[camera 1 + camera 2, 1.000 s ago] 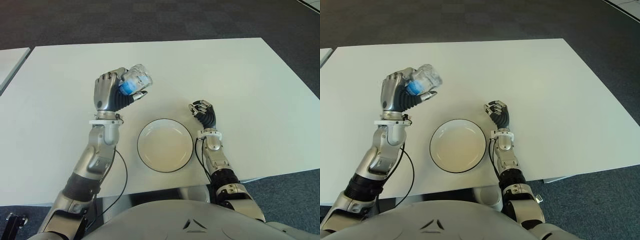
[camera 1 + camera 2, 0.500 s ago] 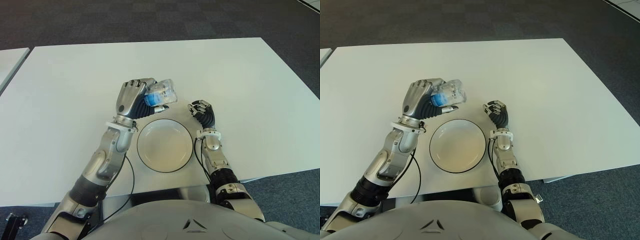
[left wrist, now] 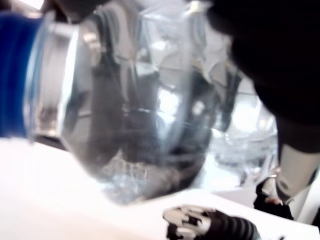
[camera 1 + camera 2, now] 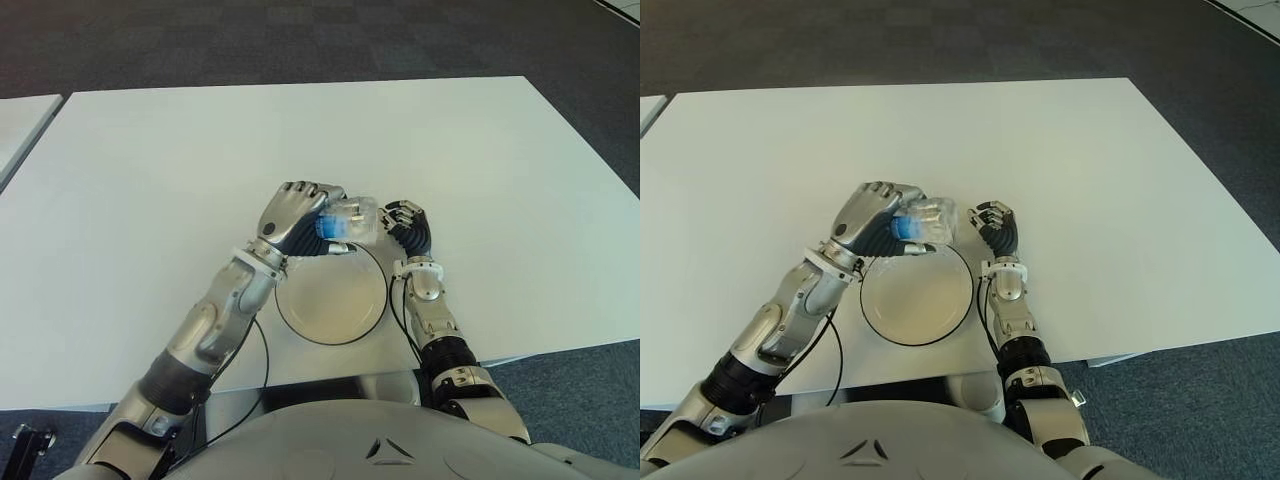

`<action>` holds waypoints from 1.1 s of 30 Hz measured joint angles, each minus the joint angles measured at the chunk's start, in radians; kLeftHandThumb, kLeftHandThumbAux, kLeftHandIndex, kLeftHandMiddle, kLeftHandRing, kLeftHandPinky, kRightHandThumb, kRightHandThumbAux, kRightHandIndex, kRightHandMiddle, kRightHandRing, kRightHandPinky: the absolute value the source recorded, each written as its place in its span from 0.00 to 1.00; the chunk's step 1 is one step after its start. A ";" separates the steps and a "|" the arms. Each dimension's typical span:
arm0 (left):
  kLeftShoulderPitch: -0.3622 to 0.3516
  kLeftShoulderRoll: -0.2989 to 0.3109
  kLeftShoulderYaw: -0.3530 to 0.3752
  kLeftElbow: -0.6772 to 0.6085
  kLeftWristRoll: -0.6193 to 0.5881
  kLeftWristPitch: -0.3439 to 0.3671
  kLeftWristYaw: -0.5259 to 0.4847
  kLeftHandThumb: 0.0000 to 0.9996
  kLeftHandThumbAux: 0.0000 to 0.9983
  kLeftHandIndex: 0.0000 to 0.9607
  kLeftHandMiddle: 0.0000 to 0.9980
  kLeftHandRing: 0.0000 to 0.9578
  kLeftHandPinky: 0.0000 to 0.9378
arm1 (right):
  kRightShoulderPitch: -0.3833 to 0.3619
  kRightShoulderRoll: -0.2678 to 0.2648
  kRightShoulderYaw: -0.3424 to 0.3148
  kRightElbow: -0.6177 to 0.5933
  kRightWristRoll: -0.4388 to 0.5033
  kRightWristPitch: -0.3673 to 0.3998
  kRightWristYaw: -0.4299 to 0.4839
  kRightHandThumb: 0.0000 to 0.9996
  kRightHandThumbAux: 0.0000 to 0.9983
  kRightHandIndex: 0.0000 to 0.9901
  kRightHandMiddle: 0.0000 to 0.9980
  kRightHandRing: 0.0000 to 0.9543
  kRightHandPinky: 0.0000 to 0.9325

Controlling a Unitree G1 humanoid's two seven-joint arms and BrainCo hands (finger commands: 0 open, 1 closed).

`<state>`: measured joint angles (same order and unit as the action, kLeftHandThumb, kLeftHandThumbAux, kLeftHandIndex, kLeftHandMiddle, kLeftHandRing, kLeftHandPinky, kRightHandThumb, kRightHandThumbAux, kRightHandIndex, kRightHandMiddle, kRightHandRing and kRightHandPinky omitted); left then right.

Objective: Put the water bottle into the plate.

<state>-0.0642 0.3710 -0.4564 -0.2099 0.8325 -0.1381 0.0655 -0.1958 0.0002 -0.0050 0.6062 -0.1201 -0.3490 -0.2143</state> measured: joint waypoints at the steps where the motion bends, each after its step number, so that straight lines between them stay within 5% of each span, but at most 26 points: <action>1: -0.002 0.003 -0.004 0.012 -0.005 -0.013 -0.014 0.74 0.70 0.46 0.88 0.92 0.94 | 0.000 0.000 0.000 0.001 0.001 -0.003 0.000 0.71 0.73 0.44 0.64 0.67 0.69; 16: -0.038 0.023 -0.046 0.183 -0.168 -0.124 -0.276 0.75 0.70 0.46 0.88 0.91 0.90 | -0.001 -0.004 -0.004 0.011 0.005 -0.020 0.015 0.71 0.73 0.44 0.64 0.66 0.68; 26: -0.037 0.008 -0.074 0.270 -0.183 -0.132 -0.302 0.75 0.70 0.46 0.85 0.88 0.87 | -0.001 -0.007 -0.003 0.012 0.002 -0.021 0.014 0.71 0.73 0.44 0.65 0.67 0.69; 28: -0.038 0.007 -0.076 0.275 -0.177 -0.127 -0.306 0.75 0.70 0.46 0.83 0.87 0.86 | -0.001 -0.008 -0.003 0.014 0.002 -0.022 0.014 0.71 0.73 0.44 0.65 0.68 0.69; 29: -0.040 0.006 -0.077 0.277 -0.174 -0.125 -0.306 0.79 0.69 0.45 0.73 0.85 0.85 | -0.001 -0.009 -0.003 0.015 0.003 -0.023 0.015 0.71 0.73 0.44 0.65 0.67 0.69; 33: -0.048 0.004 -0.080 0.282 -0.157 -0.117 -0.306 0.84 0.67 0.43 0.60 0.81 0.80 | -0.002 -0.009 -0.003 0.016 0.004 -0.023 0.015 0.71 0.73 0.44 0.64 0.67 0.68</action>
<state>-0.1125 0.3745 -0.5368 0.0725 0.6757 -0.2551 -0.2409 -0.1977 -0.0087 -0.0084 0.6224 -0.1159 -0.3721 -0.1998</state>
